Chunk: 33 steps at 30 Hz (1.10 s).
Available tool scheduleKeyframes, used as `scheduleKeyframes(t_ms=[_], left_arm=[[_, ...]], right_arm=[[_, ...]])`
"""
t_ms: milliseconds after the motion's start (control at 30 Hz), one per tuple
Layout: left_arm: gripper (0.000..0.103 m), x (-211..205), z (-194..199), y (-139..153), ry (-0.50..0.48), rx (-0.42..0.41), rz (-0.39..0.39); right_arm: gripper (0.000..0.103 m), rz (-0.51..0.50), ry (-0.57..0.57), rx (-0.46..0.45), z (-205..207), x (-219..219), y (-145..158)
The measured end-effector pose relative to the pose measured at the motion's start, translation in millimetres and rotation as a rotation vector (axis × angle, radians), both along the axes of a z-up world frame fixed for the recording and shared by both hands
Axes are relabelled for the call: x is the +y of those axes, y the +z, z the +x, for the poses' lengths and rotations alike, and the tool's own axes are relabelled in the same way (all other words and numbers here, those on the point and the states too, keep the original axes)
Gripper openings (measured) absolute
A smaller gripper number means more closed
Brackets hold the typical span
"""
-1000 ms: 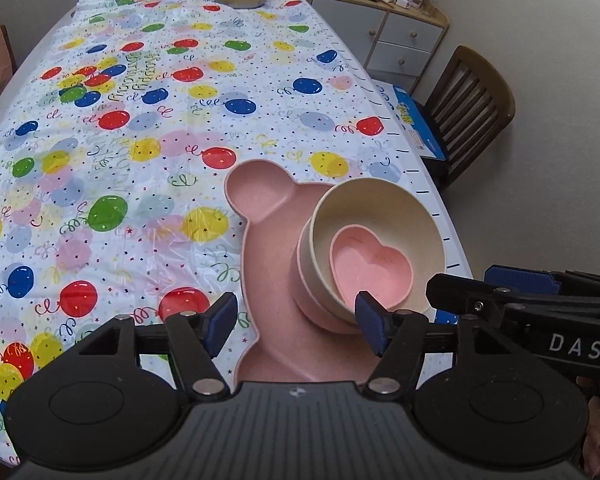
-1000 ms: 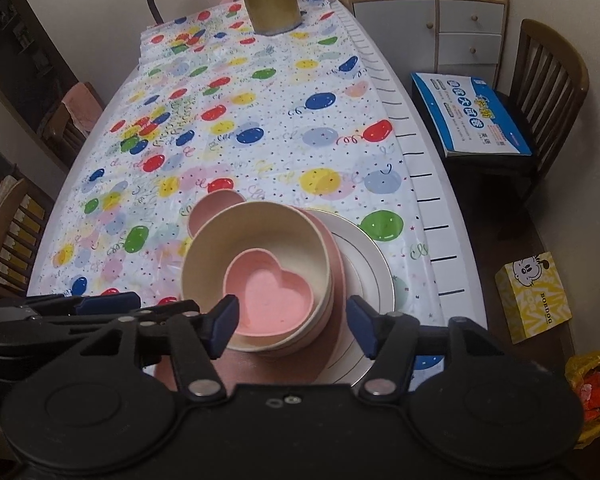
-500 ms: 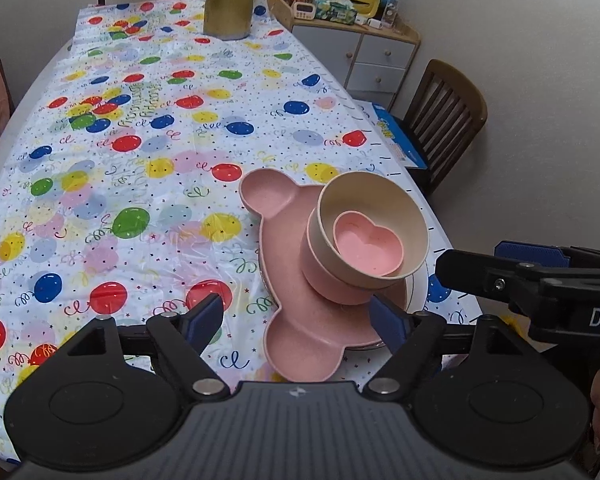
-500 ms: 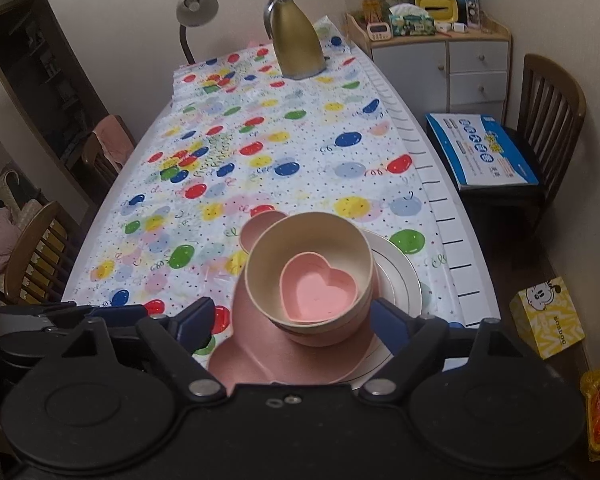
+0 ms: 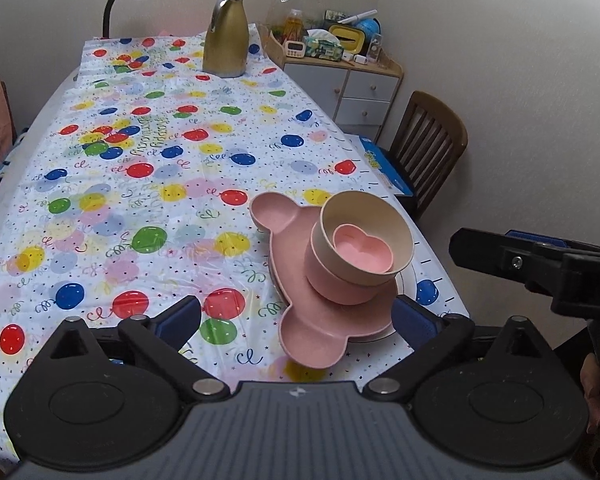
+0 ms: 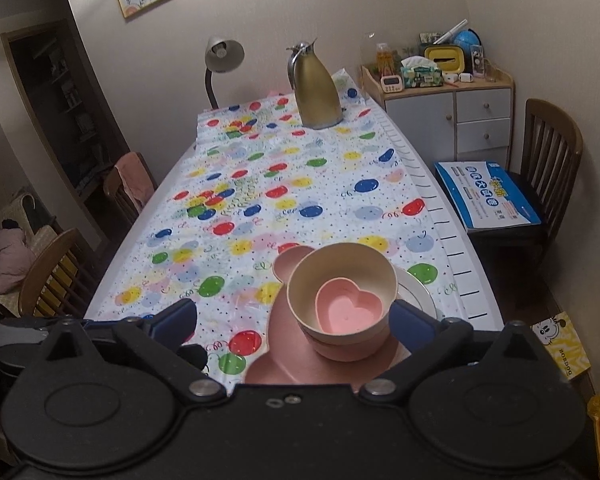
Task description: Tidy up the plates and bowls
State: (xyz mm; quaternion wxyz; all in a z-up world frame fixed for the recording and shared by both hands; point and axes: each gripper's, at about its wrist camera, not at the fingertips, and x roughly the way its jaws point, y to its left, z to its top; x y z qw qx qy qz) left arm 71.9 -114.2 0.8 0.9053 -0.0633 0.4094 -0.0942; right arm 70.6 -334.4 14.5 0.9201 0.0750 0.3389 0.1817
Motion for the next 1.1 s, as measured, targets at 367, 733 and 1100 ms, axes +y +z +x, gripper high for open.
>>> scheduleKeyframes(t_ms=[367, 733, 1100], left_arm=[[0.102, 12.5, -31.9, 10.5, 0.014, -0.056, 0.002], [0.102, 14.1, -56.8, 13.1, 0.044, -0.075, 0.038], [0.102, 14.6, -66.4, 14.0, 0.05, -0.093, 0.033]], right_arm=[[0.103, -0.005, -0.013, -0.132, -33.2, 5.0, 7.9], [0.103, -0.015, -0.019, -0.192, -58.9, 10.4, 12.9], [0.103, -0.006, -0.037, -0.167, -72.0, 6.4, 4.3]])
